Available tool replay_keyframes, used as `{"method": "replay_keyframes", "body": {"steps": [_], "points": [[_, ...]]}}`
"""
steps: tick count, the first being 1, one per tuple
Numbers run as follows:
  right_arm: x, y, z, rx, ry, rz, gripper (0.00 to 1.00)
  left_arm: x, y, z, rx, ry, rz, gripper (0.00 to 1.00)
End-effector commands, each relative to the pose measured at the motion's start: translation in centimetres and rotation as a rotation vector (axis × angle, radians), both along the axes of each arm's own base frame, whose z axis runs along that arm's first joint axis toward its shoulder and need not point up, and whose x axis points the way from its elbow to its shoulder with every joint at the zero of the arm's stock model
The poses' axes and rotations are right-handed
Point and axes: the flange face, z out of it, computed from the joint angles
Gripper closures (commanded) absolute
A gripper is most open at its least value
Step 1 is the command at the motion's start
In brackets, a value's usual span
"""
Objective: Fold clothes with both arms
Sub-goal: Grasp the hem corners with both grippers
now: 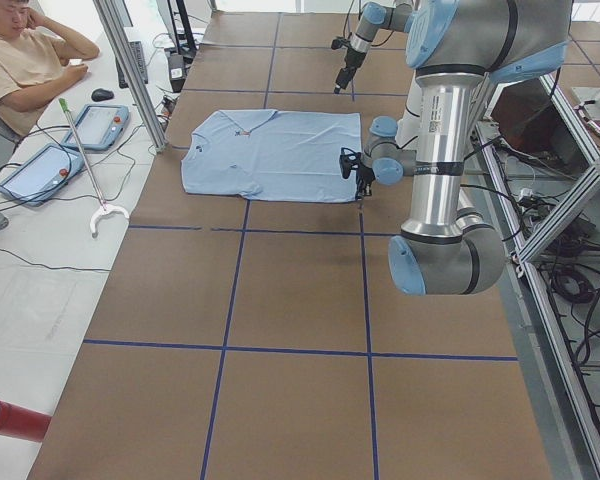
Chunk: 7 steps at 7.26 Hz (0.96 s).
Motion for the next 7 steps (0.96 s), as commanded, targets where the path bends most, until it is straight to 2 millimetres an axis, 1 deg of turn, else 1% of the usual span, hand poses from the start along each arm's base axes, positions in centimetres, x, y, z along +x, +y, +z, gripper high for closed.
{"method": "replay_keyframes", "body": {"steps": [1,2,3,4,5,6,7], "points": [[-2.0,1.9,-0.8,-0.072,-0.034,0.039,0.32,-0.1,0.0,-1.1,0.001,0.023,-0.002,1.00],[-4.8,2.4,-2.2,-0.077,0.023,0.059,0.32,-0.5,0.1,-1.9,0.003,0.040,-0.002,1.00],[-6.7,3.0,-1.9,-0.071,0.082,0.061,0.32,-1.4,0.2,-3.4,0.005,0.074,-0.001,1.00],[-7.9,3.2,0.1,-0.078,0.126,0.064,0.32,-2.1,0.2,-4.4,0.006,0.096,-0.002,1.00],[-8.8,3.3,1.9,-0.096,0.159,0.079,0.35,-2.1,0.3,-4.6,0.007,0.102,-0.001,1.00],[-9.2,3.7,2.5,-0.095,0.173,0.072,0.38,-2.2,0.3,-4.6,0.006,0.102,-0.001,1.00],[-9.3,4.2,2.6,-0.094,0.175,0.063,0.38,-2.2,0.3,-4.8,0.005,0.105,0.001,1.00]]}}
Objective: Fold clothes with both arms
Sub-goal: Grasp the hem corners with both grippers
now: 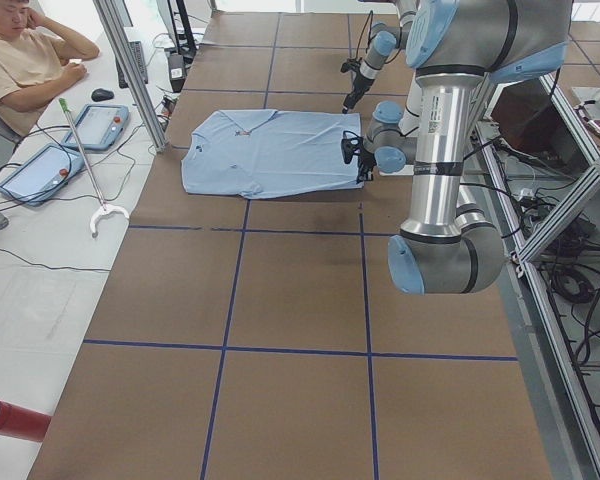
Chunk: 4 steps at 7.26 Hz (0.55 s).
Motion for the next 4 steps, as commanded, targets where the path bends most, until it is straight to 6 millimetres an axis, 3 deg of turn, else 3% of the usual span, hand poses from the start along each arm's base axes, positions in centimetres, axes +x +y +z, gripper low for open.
{"method": "replay_keyframes", "body": {"steps": [1,4], "points": [[-0.5,1.0,0.4,-0.001,0.011,-0.015,0.38,-0.1,0.1,-0.2,-0.001,0.005,0.002,1.00],[-0.9,2.6,1.1,-0.004,0.054,-0.050,0.37,0.0,0.1,-0.1,-0.001,0.004,0.002,1.00]]}}
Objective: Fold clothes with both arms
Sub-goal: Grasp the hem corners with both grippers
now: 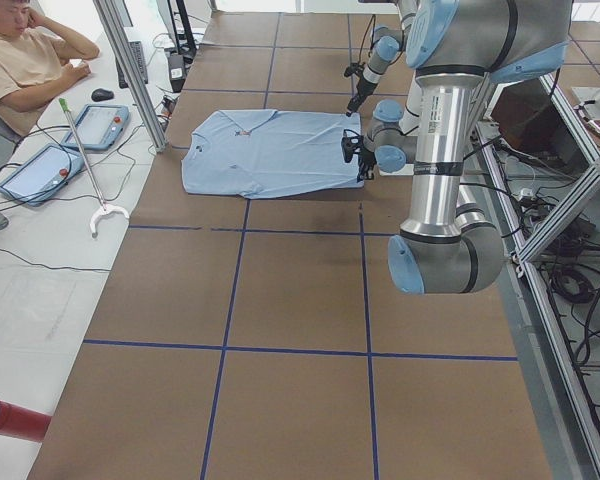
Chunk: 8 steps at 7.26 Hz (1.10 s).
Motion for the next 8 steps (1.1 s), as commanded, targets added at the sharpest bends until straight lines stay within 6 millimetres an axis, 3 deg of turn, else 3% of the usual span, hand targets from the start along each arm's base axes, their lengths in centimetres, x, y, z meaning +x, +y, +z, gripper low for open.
{"method": "replay_keyframes", "body": {"steps": [1,6,7,8], "points": [[-0.08,0.81,0.22,-0.002,0.026,-0.019,0.37,0.00,-0.02,0.01,0.001,0.000,-0.001,1.00],[-0.46,1.24,0.85,0.002,0.041,-0.025,0.43,-0.08,0.03,-0.14,0.000,0.005,0.001,1.00],[-0.51,1.39,0.85,0.002,0.041,-0.028,0.46,-0.09,0.03,-0.16,0.000,0.006,0.001,1.00],[-0.52,1.31,0.91,0.002,0.042,-0.025,0.61,-0.06,0.02,-0.24,0.000,0.008,0.001,1.00]]}}
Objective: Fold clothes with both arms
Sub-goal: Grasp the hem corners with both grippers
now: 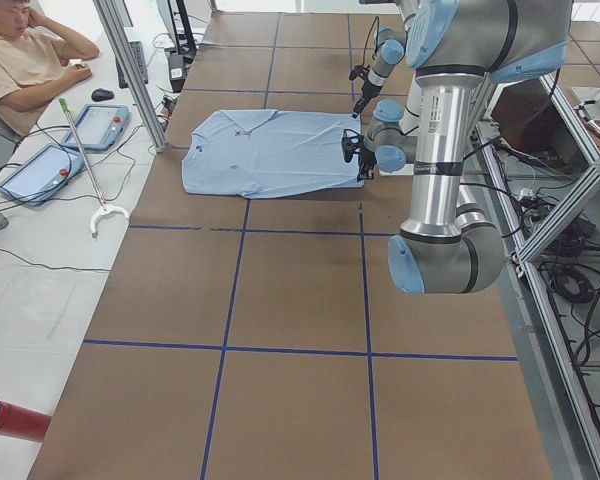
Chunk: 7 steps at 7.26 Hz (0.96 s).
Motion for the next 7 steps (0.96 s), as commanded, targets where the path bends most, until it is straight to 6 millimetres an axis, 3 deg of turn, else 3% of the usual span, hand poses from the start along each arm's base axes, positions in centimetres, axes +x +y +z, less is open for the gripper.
{"method": "replay_keyframes", "body": {"steps": [1,2,4,6,7], "points": [[-0.1,0.0,0.3,0.002,0.006,0.002,0.89,0.0,0.0,-0.1,0.000,0.001,0.000,1.00],[-0.1,0.0,0.4,0.002,0.007,0.002,0.98,0.0,0.0,-0.1,0.000,0.004,0.000,1.00],[0.3,0.0,-0.1,0.002,0.039,-0.002,1.00,0.0,0.0,-0.3,0.001,0.007,0.000,1.00],[4.2,-0.5,-4.4,0.001,0.006,-0.005,1.00,-0.4,0.0,-0.7,0.003,0.014,-0.003,1.00],[6.9,0.0,-7.2,-0.002,-0.009,-0.021,1.00,-2.6,0.1,-2.8,0.007,0.056,-0.003,1.00]]}}
